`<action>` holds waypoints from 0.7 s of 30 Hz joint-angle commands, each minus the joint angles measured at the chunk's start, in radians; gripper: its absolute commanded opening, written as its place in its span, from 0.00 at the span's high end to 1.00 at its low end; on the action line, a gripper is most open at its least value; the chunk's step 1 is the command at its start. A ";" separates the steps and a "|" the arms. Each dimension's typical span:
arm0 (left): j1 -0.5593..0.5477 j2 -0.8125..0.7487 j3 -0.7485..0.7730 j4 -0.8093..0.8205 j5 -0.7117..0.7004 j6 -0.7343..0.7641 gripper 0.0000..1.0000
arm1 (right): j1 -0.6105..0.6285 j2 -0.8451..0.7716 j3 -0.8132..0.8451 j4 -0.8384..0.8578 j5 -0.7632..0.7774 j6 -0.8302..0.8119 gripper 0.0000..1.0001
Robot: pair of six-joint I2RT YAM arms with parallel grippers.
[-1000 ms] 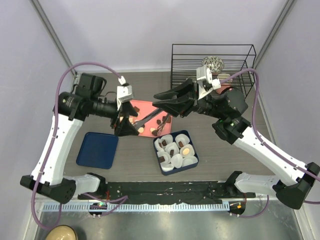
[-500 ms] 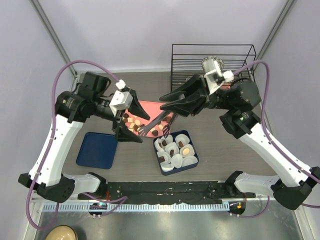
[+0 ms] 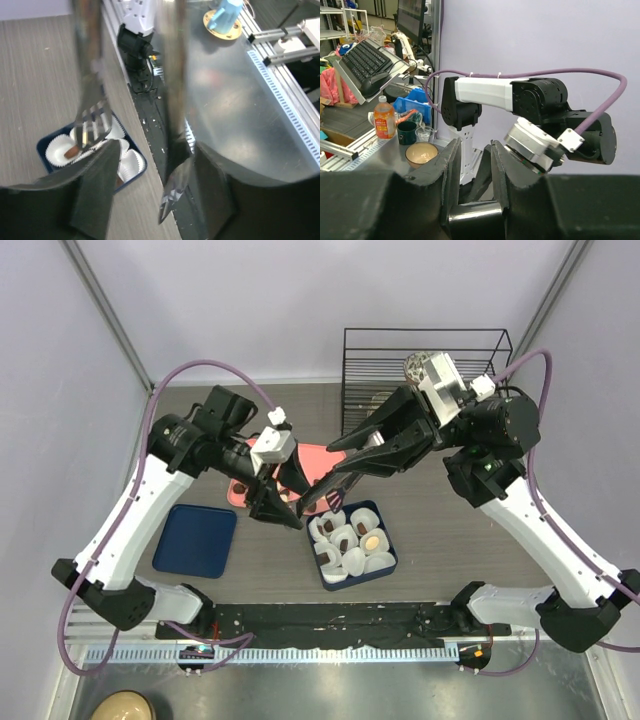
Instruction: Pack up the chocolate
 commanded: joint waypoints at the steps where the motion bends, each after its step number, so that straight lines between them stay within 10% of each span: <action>1: -0.048 -0.036 0.001 -0.314 -0.015 0.000 0.47 | -0.001 0.002 0.032 0.035 -0.020 -0.050 0.99; 12: -0.059 -0.016 -0.030 -0.314 -0.084 -0.025 0.88 | -0.013 0.023 0.049 0.011 -0.003 -0.181 0.99; 15: -0.059 -0.014 -0.034 -0.316 -0.099 -0.004 1.00 | -0.013 0.017 0.048 -0.031 0.024 -0.217 0.81; 19: -0.059 -0.005 -0.004 -0.311 -0.098 -0.005 1.00 | -0.015 0.003 0.066 -0.173 0.096 -0.336 0.01; 21: -0.059 0.004 0.022 -0.285 -0.121 -0.036 1.00 | -0.016 -0.001 0.098 -0.273 0.148 -0.368 0.01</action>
